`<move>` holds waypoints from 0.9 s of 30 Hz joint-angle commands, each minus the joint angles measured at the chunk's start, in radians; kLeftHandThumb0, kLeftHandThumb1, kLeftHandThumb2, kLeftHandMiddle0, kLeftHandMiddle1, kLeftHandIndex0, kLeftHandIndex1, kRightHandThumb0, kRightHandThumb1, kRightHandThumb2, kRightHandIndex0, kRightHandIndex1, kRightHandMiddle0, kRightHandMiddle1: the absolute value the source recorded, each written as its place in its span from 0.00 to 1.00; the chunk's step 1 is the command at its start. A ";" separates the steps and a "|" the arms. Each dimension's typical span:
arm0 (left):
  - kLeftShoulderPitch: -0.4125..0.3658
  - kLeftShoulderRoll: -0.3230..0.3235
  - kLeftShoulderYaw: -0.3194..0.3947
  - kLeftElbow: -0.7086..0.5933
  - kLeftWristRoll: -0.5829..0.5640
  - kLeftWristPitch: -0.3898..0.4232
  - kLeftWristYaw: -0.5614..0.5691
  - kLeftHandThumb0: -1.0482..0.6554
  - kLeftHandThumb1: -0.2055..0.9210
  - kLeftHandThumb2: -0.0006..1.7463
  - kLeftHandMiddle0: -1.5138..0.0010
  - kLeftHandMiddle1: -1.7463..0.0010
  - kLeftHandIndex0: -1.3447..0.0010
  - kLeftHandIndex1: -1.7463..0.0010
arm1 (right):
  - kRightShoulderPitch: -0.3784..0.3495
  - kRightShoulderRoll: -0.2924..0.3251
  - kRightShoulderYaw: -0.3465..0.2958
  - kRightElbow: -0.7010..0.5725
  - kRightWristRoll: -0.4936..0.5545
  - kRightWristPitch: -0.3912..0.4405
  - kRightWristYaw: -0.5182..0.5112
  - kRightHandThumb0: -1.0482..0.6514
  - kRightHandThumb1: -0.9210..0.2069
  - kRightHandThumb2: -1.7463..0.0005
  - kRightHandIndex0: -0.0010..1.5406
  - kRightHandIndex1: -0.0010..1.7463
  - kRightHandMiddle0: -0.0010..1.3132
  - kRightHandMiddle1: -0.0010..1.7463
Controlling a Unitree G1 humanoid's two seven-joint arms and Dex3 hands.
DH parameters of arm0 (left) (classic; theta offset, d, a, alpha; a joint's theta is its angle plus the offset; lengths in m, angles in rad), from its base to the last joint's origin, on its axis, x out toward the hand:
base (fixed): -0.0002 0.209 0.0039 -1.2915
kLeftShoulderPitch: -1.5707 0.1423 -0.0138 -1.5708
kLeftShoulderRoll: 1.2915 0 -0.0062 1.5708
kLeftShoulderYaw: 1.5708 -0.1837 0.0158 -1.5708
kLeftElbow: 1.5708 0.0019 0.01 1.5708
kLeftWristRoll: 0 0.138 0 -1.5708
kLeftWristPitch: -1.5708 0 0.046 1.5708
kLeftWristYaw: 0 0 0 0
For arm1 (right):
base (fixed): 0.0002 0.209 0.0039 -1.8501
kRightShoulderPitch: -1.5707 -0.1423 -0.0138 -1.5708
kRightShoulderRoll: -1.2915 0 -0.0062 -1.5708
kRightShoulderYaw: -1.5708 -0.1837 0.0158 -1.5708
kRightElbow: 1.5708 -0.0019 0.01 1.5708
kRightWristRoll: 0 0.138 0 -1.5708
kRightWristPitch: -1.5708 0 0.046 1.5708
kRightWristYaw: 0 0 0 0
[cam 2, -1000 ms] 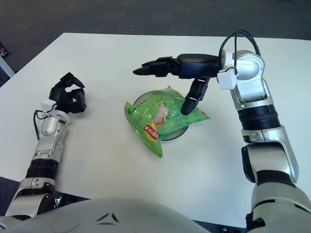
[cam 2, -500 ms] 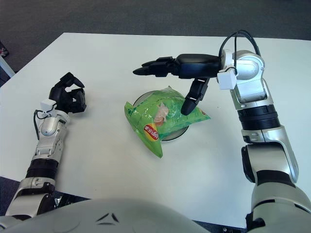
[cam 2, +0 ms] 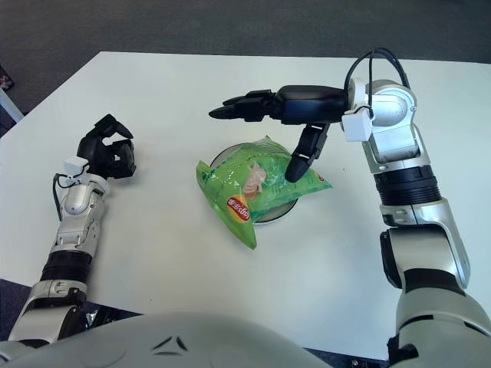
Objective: Put the snack into the plate.
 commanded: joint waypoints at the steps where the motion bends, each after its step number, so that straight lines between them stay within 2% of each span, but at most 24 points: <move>1: 0.140 -0.059 -0.006 0.099 -0.003 0.004 -0.004 0.33 0.45 0.77 0.13 0.00 0.53 0.00 | -0.026 0.007 0.005 -0.010 -0.009 0.006 -0.008 0.14 0.33 0.69 0.00 0.00 0.00 0.00; 5: 0.141 -0.062 -0.005 0.095 -0.008 0.011 -0.004 0.33 0.45 0.77 0.13 0.00 0.53 0.00 | -0.026 0.007 0.004 -0.011 -0.009 0.007 -0.007 0.14 0.33 0.69 0.00 0.00 0.00 0.00; 6: 0.141 -0.062 -0.004 0.095 -0.009 0.012 -0.003 0.33 0.45 0.77 0.14 0.00 0.53 0.00 | -0.030 0.022 -0.087 0.200 -0.056 0.126 -0.270 0.14 0.33 0.69 0.00 0.00 0.00 0.00; 7: 0.140 -0.063 -0.003 0.095 -0.009 0.013 -0.002 0.33 0.45 0.77 0.14 0.00 0.53 0.00 | -0.034 0.033 -0.156 0.360 -0.092 0.215 -0.467 0.13 0.21 0.59 0.00 0.00 0.00 0.00; 8: 0.140 -0.063 -0.003 0.094 -0.009 0.015 0.000 0.33 0.45 0.77 0.14 0.00 0.53 0.00 | -0.034 0.043 -0.202 0.451 -0.114 0.285 -0.601 0.13 0.17 0.55 0.00 0.00 0.00 0.00; 9: 0.140 -0.063 -0.003 0.093 -0.009 0.016 0.001 0.33 0.45 0.77 0.14 0.00 0.53 0.00 | -0.034 0.049 -0.224 0.495 -0.124 0.322 -0.671 0.13 0.11 0.49 0.00 0.00 0.00 0.00; 12: 0.142 -0.064 -0.003 0.089 -0.009 0.020 0.005 0.33 0.45 0.77 0.14 0.00 0.53 0.00 | -0.027 0.072 -0.225 0.431 -0.111 0.382 -0.695 0.13 0.04 0.42 0.00 0.00 0.00 0.00; 15: 0.142 -0.065 -0.002 0.088 -0.009 0.018 0.005 0.33 0.45 0.77 0.14 0.00 0.53 0.00 | -0.034 0.085 -0.220 0.439 -0.105 0.398 -0.721 0.12 0.01 0.40 0.00 0.00 0.00 0.00; 17: 0.140 -0.065 0.000 0.092 -0.008 0.015 0.005 0.33 0.45 0.77 0.14 0.00 0.53 0.00 | -0.042 0.091 -0.219 0.458 -0.103 0.400 -0.737 0.11 0.01 0.40 0.00 0.00 0.00 0.00; 19: 0.138 -0.065 0.001 0.099 -0.006 0.008 0.006 0.33 0.44 0.77 0.14 0.00 0.53 0.00 | -0.073 0.104 -0.210 0.548 -0.112 0.386 -0.771 0.10 0.00 0.40 0.00 0.00 0.00 0.00; 21: 0.137 -0.065 0.001 0.102 -0.005 0.003 0.006 0.33 0.44 0.77 0.14 0.00 0.53 0.00 | -0.084 0.110 -0.205 0.580 -0.124 0.386 -0.803 0.09 0.00 0.40 0.00 0.00 0.01 0.00; 23: 0.137 -0.064 0.001 0.104 -0.006 -0.003 0.002 0.33 0.44 0.77 0.14 0.00 0.53 0.00 | -0.083 0.093 -0.169 0.568 -0.205 0.384 -0.874 0.09 0.00 0.41 0.00 0.00 0.01 0.01; 27: 0.131 -0.063 0.004 0.113 -0.011 -0.013 -0.006 0.33 0.43 0.78 0.14 0.00 0.52 0.00 | -0.086 0.079 -0.107 0.600 -0.344 0.330 -1.007 0.08 0.00 0.44 0.00 0.00 0.02 0.02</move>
